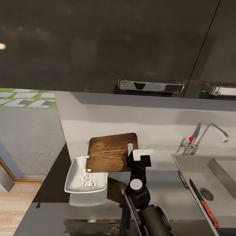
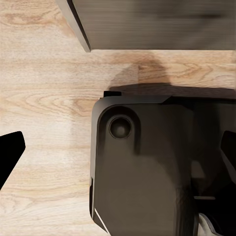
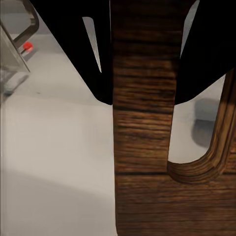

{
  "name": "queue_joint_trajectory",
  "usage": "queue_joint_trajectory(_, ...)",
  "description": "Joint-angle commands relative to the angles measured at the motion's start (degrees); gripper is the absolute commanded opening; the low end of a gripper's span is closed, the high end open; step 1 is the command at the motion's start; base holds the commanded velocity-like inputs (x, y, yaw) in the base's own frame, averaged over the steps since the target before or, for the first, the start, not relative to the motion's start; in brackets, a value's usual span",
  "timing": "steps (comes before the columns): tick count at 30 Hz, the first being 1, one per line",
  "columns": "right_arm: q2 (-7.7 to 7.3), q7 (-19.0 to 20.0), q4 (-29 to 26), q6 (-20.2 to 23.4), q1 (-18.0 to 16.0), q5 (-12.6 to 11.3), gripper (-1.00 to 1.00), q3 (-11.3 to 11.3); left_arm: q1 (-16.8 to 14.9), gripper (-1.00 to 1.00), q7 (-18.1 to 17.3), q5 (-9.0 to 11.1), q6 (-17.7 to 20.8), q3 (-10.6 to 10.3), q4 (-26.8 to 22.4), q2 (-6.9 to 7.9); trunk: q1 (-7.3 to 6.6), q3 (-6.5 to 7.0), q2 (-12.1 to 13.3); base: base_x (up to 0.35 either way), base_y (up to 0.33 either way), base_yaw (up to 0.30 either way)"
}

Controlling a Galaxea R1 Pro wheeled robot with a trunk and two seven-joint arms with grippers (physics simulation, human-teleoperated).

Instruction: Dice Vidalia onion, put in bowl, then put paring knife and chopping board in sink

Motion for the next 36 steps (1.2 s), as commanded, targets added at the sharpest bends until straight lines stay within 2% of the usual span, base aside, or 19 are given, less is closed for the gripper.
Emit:
queue_joint_trajectory(1, 0.00, -0.35, -0.03, 0.37, -0.05, 0.30, -1.00, 0.13, -0.05, 1.00, -0.17, 0.59, -0.19, -0.43, 0.05, 0.04, 0.03, -0.12, -0.12, 0.000, 0.000, 0.000)
queue_joint_trajectory(11, 0.00, -0.54, -0.03, 0.35, -0.04, 0.28, -1.00, 0.18, -0.05, 1.00, -0.17, 0.59, -0.19, -0.48, 0.05, 0.04, 0.03, -0.12, -0.12, 0.000, 0.000, 0.000)
queue_joint_trajectory(14, 0.00, -0.17, -0.07, 0.16, -0.05, -0.37, -1.00, -0.08, -0.05, 1.00, -0.17, 0.59, -0.19, -0.47, 0.05, 0.04, 0.03, -0.12, -0.12, 0.000, 0.000, 0.000)
queue_joint_trajectory(16, 0.00, 0.40, -0.17, -0.61, -0.06, -3.42, -1.00, -0.29, -0.05, 1.00, -0.17, 0.59, -0.19, -0.48, 0.05, 0.04, 0.03, -0.12, -0.12, 0.000, 0.000, 0.000)
queue_joint_trajectory(17, 0.00, 1.19, -0.26, -0.79, -0.06, -5.65, -1.00, -0.37, -0.05, 1.00, -0.17, 0.59, -0.19, -0.50, 0.05, 0.04, 0.03, -0.12, -0.12, 0.000, 0.000, 0.000)
queue_joint_trajectory(19, 0.00, 3.48, -0.37, -0.91, -0.06, -8.31, -1.00, -0.51, -0.05, 1.00, -0.17, 0.59, -0.21, -0.51, 0.05, 0.04, 0.03, -0.12, -0.12, 0.000, 0.000, 0.000)
queue_joint_trajectory(21, 0.00, 7.03, -0.48, -0.84, -0.06, -9.38, -1.00, -2.45, -0.05, 1.00, -0.17, 0.59, -0.21, -0.51, 0.05, 0.04, 0.03, -0.12, -0.12, -0.035, 0.000, 0.000)
queue_joint_trajectory(23, 0.00, 10.33, -0.57, -0.70, -0.06, -9.67, -1.00, -4.72, -0.05, 1.00, -0.17, 0.59, -0.24, -0.51, 0.05, 0.04, 0.03, -0.12, -0.12, -0.122, 0.000, 0.000)
queue_joint_trajectory(26, 0.00, 13.23, -0.61, -0.63, -0.06, -9.79, -1.00, -5.89, -0.05, 1.00, -0.17, 0.59, -0.25, -0.51, 0.05, 0.04, 0.03, -0.12, -0.12, -0.185, -0.027, 0.000)
queue_joint_trajectory(36, 0.00, 13.86, -0.61, -0.62, -0.05, -9.81, -1.00, -6.06, -0.05, 1.00, -0.15, 0.59, -0.24, -0.51, 0.05, 0.04, 0.03, -0.12, -0.12, -0.203, -0.171, 0.000)
